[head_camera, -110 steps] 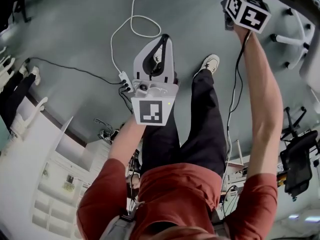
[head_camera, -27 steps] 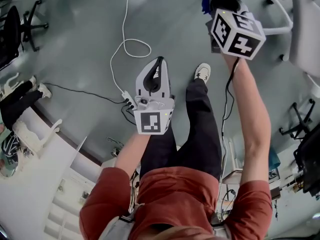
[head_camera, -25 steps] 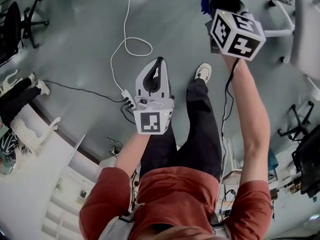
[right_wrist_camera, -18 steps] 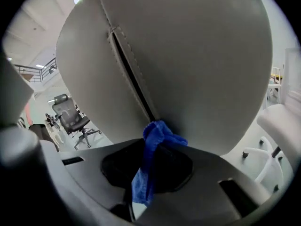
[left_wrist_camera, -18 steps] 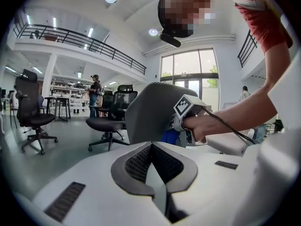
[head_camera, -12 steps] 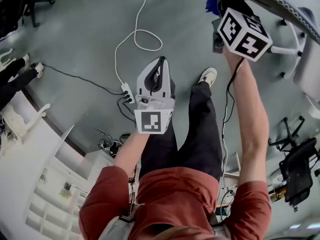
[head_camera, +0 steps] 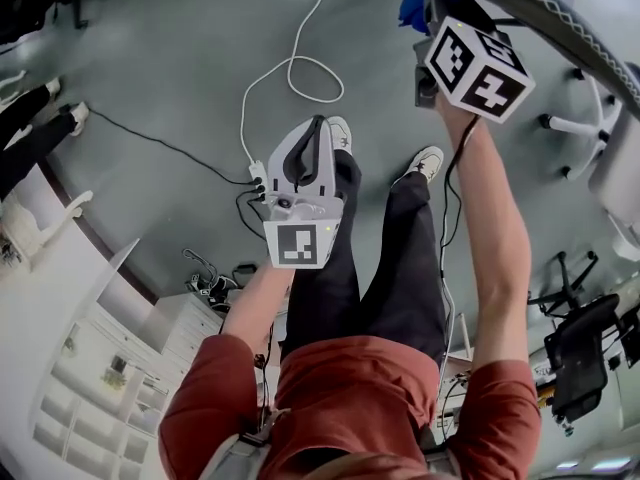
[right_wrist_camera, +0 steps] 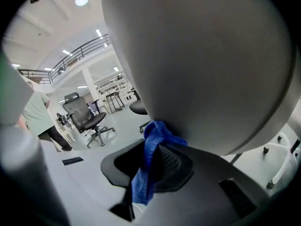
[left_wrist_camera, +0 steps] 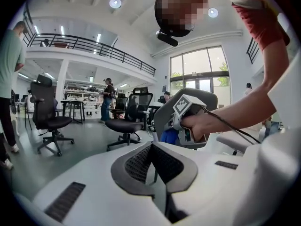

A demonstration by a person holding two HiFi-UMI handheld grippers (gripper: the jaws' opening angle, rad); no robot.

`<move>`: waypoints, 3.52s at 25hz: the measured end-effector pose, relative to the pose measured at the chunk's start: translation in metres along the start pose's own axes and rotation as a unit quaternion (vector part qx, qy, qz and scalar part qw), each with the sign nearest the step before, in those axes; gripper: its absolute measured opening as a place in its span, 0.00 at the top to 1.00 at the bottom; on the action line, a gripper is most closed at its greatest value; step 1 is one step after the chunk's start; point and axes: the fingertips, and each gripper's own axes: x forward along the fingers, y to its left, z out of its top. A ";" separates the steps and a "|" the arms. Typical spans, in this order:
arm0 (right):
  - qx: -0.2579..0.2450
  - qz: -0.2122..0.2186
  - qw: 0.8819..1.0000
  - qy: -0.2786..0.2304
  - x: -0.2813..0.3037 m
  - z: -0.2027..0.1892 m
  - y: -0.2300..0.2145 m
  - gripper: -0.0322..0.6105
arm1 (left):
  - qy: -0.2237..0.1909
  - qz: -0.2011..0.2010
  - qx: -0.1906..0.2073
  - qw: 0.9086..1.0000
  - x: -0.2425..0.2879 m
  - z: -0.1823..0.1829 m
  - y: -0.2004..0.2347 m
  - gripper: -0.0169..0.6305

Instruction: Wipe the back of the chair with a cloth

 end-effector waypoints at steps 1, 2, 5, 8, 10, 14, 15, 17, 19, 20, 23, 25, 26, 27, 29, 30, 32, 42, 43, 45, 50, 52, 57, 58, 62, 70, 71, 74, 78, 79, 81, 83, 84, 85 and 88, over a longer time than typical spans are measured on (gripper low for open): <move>0.001 -0.002 1.000 -0.001 0.000 0.001 0.000 0.85 | 0.002 0.003 0.001 1.000 -0.001 -0.001 0.004 0.95; 0.004 -0.003 1.000 -0.002 -0.001 0.002 0.000 0.85 | 0.003 0.007 0.000 1.000 -0.003 -0.002 0.007 0.95; 0.005 -0.003 1.000 -0.002 -0.003 0.001 0.000 0.85 | 0.000 0.012 -0.001 1.000 -0.006 -0.001 0.011 0.95; 0.005 0.003 1.000 -0.007 -0.008 -0.002 0.002 0.85 | 0.000 0.004 0.003 1.000 -0.004 -0.002 0.006 0.95; 0.006 0.011 1.000 -0.011 -0.017 0.000 0.003 0.85 | -0.001 -0.005 0.005 1.000 -0.001 -0.001 -0.003 0.95; 0.017 0.036 0.999 -0.025 -0.051 0.003 0.004 0.85 | -0.004 -0.022 0.010 1.000 0.008 0.008 -0.029 0.95; 0.022 0.041 0.999 -0.027 -0.061 0.002 0.000 0.85 | -0.006 -0.024 0.010 1.000 0.011 0.011 -0.036 0.95; 0.028 0.044 0.998 -0.032 -0.081 0.002 -0.011 0.85 | -0.011 -0.031 0.011 0.999 0.018 0.017 -0.054 0.95; 0.036 0.039 0.998 -0.041 -0.103 0.003 -0.030 0.85 | -0.018 -0.044 0.012 0.999 0.026 0.024 -0.075 0.95; 0.040 0.034 0.998 -0.046 -0.115 0.003 -0.041 0.85 | -0.022 -0.050 0.010 0.998 0.030 0.028 -0.086 0.95; 0.051 0.020 0.997 -0.059 -0.147 0.005 -0.074 0.85 | -0.024 -0.076 0.022 0.997 0.038 0.034 -0.123 0.95; 0.061 0.009 0.996 -0.060 -0.163 0.001 -0.097 0.85 | -0.024 -0.092 0.029 0.995 0.042 0.036 -0.148 0.95; 0.066 0.004 0.996 -0.059 -0.170 -0.001 -0.108 0.85 | -0.026 -0.099 0.029 0.994 0.045 0.038 -0.160 0.95; 0.070 -0.001 0.996 -0.059 -0.177 -0.003 -0.119 0.85 | -0.027 -0.105 0.029 0.994 0.047 0.040 -0.172 0.95; 0.079 -0.011 0.995 -0.060 -0.190 -0.005 -0.140 0.85 | -0.026 -0.117 0.029 0.992 0.050 0.042 -0.196 0.95; 0.083 -0.016 0.995 -0.062 -0.196 -0.004 -0.150 0.85 | -0.025 -0.123 0.031 0.992 0.052 0.043 -0.207 0.95; 0.088 -0.024 0.994 -0.068 -0.206 0.000 -0.166 0.85 | -0.026 -0.134 0.031 0.990 0.056 0.045 -0.226 0.95; 0.067 -0.035 0.990 -0.116 -0.236 0.073 -0.203 0.85 | -0.026 -0.156 0.035 0.987 0.067 0.057 -0.268 0.95; 0.067 -0.035 0.990 -0.117 -0.237 0.081 -0.204 0.85 | -0.025 -0.156 0.034 0.987 0.067 0.058 -0.269 0.95; 0.071 -0.030 0.990 -0.114 -0.234 0.092 -0.203 0.85 | -0.022 -0.156 0.040 0.987 0.066 0.060 -0.266 0.95; 0.059 -0.042 0.993 -0.096 -0.235 0.099 -0.203 0.85 | -0.022 -0.148 0.035 0.988 0.063 0.066 -0.266 0.95; 0.057 -0.049 0.993 -0.091 -0.237 0.096 -0.206 0.85 | -0.009 -0.146 0.034 0.989 0.060 0.064 -0.265 0.95; 0.059 -0.056 0.994 -0.075 -0.237 0.096 -0.199 0.85 | -0.015 -0.132 0.037 0.991 0.056 0.078 -0.247 0.95; 0.058 -0.056 0.994 -0.072 -0.237 0.098 -0.194 0.85 | -0.016 -0.128 0.039 0.991 0.055 0.082 -0.240 0.95; 0.053 -0.066 0.994 -0.064 -0.226 0.102 -0.165 0.85 | -0.024 -0.112 0.022 0.993 0.052 0.095 -0.203 0.95; 0.021 -0.051 0.998 -0.031 -0.193 0.109 -0.094 0.85 | -0.016 -0.076 0.018 0.997 0.031 0.107 -0.128 0.95; 0.018 -0.054 0.998 -0.027 -0.190 0.110 -0.087 0.85 | -0.011 -0.071 0.015 0.997 0.028 0.105 -0.118 0.95; 0.022 -0.057 0.998 -0.016 -0.180 0.107 -0.066 0.85 | 0.009 -0.055 -0.004 0.998 0.019 0.098 -0.090 0.95; 0.014 -0.033 0.999 0.003 -0.155 0.103 -0.024 0.85 | 0.009 -0.042 -0.001 0.999 0.011 0.101 -0.057 0.95; 0.014 -0.029 0.999 0.007 -0.149 0.103 -0.014 0.85 | 0.008 -0.040 -0.004 0.999 0.009 0.103 -0.050 0.95; 0.013 -0.025 1.000 0.013 -0.139 0.102 0.004 0.85 | 0.011 -0.041 -0.007 0.999 0.005 0.105 -0.037 0.95; 0.012 -0.028 0.999 0.016 -0.132 0.101 0.016 0.85 | 0.011 -0.044 -0.010 0.999 0.002 0.106 -0.027 0.95; 0.013 -0.026 0.999 0.017 -0.129 0.101 0.021 0.85 | 0.011 -0.046 -0.011 0.999 0.001 0.105 -0.023 0.95; 0.013 -0.023 0.999 0.019 -0.126 0.100 0.026 0.85 | 0.015 -0.046 -0.014 0.999 0.000 0.103 -0.019 0.95; 0.012 -0.023 0.999 0.022 -0.119 0.098 0.030 0.85 | 0.027 -0.049 -0.017 0.998 -0.003 0.097 -0.015 0.95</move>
